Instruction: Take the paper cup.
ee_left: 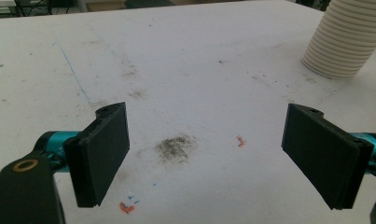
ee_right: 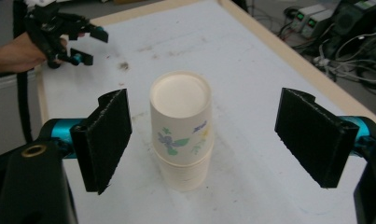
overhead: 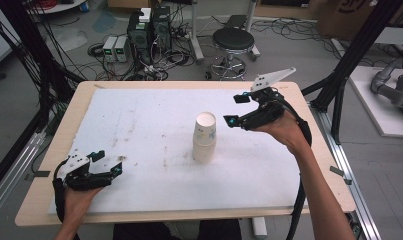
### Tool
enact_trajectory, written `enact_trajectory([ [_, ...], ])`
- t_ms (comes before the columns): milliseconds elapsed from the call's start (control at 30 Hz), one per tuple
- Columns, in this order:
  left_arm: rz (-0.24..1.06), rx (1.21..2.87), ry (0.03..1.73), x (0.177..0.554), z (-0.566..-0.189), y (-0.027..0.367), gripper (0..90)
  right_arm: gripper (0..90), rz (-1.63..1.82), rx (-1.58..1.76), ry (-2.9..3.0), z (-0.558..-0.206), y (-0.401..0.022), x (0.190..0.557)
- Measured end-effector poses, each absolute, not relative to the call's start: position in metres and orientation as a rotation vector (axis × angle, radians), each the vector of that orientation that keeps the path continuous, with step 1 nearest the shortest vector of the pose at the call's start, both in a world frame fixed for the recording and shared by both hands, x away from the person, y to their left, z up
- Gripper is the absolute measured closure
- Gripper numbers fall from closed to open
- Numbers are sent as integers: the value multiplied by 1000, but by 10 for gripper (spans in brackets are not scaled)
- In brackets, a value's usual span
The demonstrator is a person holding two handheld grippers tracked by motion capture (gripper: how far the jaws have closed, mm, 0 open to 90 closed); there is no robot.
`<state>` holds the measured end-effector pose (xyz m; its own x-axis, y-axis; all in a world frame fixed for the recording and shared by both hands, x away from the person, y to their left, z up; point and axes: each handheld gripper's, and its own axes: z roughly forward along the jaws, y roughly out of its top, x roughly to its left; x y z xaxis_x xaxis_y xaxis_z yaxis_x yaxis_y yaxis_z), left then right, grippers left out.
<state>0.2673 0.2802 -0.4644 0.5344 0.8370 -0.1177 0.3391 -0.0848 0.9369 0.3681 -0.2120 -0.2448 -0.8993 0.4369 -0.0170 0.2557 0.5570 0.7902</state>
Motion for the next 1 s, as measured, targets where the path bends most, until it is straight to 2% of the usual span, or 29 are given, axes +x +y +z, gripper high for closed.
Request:
enact_trajectory([
  [467, 558, 1666, 1008, 267, -464, 280, 150, 203, 1081, 520, 2749, -249, -169, 390],
  [1000, 556, 1668, 1008, 268, -464, 280, 150, 203, 907, 496, 2837, -268, -144, 399],
])
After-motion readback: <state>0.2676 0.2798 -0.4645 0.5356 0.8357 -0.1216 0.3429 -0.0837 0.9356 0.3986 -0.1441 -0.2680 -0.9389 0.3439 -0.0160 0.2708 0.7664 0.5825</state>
